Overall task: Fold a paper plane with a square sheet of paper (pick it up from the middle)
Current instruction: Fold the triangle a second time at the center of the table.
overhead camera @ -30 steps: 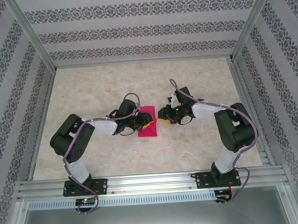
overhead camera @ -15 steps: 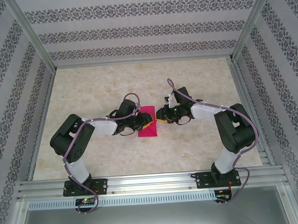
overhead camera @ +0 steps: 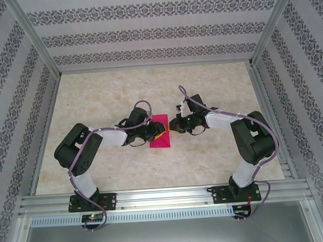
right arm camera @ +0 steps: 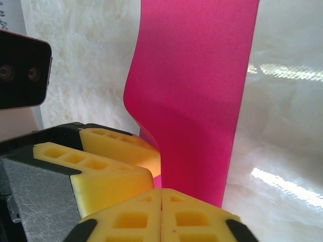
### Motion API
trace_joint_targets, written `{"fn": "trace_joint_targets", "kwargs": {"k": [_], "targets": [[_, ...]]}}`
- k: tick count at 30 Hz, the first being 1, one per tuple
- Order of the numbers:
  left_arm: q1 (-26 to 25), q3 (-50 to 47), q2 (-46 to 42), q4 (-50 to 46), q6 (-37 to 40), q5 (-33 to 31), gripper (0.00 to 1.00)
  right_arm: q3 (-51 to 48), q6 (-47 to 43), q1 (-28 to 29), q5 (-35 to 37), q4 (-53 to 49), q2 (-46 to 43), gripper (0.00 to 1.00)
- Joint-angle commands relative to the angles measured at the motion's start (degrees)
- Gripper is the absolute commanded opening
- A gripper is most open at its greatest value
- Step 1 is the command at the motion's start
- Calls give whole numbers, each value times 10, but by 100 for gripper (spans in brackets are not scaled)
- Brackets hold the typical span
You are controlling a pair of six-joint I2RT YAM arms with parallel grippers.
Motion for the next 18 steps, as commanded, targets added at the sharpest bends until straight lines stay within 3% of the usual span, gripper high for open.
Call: {"fn": "trace_joint_targets", "kwargs": {"k": [1,12,18], "targets": [[5,-7,-21,-2,0,-2,34,20,-24,7,3,-5,8,2],[31,-51,-155,-188,76,-112,35,32,-88,53,-23,-12,-10,0],[39,-47,-173,-258,94,-165,34,46,-116,87,-23,-22,2,0]]}}
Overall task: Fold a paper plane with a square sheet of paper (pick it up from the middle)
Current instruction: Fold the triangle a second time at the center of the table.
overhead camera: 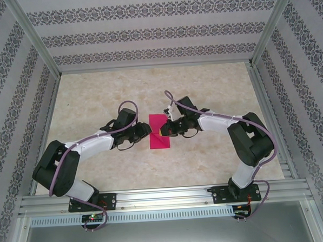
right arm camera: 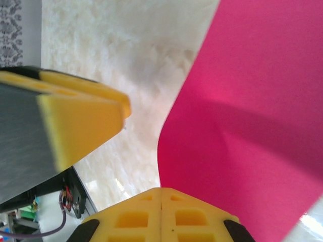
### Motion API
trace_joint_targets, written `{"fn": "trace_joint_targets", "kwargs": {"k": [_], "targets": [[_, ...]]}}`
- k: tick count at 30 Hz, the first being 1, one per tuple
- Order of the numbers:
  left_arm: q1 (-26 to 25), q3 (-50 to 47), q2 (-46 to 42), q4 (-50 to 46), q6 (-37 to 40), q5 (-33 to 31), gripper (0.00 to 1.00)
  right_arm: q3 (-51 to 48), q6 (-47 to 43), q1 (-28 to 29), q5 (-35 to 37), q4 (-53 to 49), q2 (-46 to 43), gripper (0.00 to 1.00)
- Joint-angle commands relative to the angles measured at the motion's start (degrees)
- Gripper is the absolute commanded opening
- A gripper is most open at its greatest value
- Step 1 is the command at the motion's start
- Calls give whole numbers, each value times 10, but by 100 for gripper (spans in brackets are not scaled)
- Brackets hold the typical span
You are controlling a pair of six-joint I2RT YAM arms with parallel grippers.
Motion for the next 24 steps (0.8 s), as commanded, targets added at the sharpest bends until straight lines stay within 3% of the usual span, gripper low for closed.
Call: {"fn": "trace_joint_targets", "kwargs": {"k": [1,5,11,24], "targets": [[10,-5,-13,-62,28,-43,34,20,-31,12,-16,0,7,0],[10,-2,-9,-59,32,-41,34,36,-27,16,-13,-6,38,0],[10,2,6,-37,38,-13,34,60,-29,6,50,-53,68,0],[3,25,52,72,50,103,32,59,-33,-18,91,-69,54,0]]}}
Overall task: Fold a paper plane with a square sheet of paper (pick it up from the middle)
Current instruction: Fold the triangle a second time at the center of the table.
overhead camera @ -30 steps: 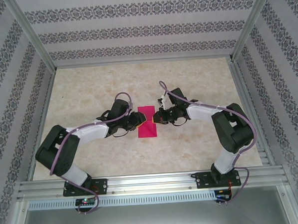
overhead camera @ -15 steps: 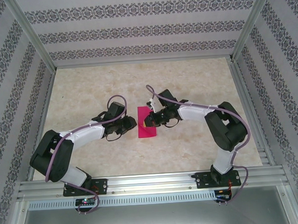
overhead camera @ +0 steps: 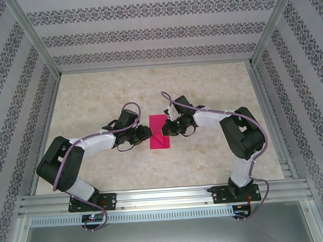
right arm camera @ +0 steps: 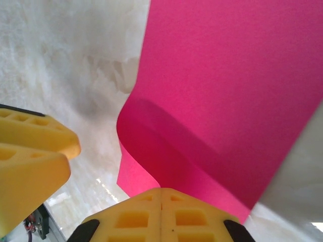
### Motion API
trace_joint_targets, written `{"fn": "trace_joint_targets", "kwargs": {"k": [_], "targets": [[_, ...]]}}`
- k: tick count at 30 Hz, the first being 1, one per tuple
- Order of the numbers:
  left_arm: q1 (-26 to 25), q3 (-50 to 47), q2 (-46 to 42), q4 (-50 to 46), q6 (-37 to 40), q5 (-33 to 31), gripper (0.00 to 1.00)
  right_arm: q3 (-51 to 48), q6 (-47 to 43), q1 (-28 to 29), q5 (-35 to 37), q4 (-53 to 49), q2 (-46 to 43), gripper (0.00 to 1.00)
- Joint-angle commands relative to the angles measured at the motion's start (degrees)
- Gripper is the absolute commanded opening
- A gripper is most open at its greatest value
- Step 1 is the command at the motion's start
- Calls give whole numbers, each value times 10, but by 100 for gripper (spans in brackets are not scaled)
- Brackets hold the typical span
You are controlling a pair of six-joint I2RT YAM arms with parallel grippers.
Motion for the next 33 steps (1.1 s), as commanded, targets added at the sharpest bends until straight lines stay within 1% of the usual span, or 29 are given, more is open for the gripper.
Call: {"fn": "trace_joint_targets", "kwargs": {"k": [1,4,10,25,33], "targets": [[-2,24,20,63,12,47,32,10,-13,-6,24,-6,-11,0],[-7,36,39,87,5,67,30,10,-11,-9,32,-6,-11,0],[-22,62,77,99,3,83,25,13,-11,-13,42,-6,-8,0],[-31,88,120,92,6,81,21,26,-13,-21,72,-9,7,0],[-32,96,132,94,6,82,20,33,-18,-21,68,-13,16,0]]}}
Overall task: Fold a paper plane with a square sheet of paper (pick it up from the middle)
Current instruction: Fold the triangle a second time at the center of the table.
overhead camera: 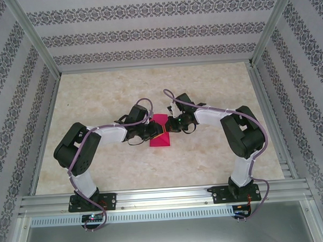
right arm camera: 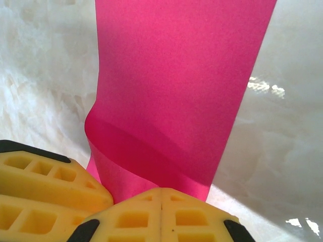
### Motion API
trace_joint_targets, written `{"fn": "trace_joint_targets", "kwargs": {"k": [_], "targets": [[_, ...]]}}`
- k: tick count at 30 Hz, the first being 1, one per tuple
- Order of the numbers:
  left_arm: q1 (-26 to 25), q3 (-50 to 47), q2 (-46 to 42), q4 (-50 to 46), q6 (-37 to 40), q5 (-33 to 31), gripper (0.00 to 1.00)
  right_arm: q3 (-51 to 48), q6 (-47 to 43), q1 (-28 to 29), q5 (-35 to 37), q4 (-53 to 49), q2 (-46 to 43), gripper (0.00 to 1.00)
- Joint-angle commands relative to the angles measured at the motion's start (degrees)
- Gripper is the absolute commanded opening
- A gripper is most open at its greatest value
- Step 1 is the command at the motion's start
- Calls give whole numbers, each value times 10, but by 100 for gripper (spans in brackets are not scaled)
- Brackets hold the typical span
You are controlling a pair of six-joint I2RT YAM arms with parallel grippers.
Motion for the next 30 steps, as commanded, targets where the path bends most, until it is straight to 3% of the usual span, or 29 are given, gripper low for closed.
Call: {"fn": "trace_joint_targets", "kwargs": {"k": [1,30], "targets": [[-7,15,9,19,5,5,20,15,-17,-6,7,-1,9,0],[-8,21,35,23,8,11,20,-2,-6,-7,18,-5,9,0]]}}
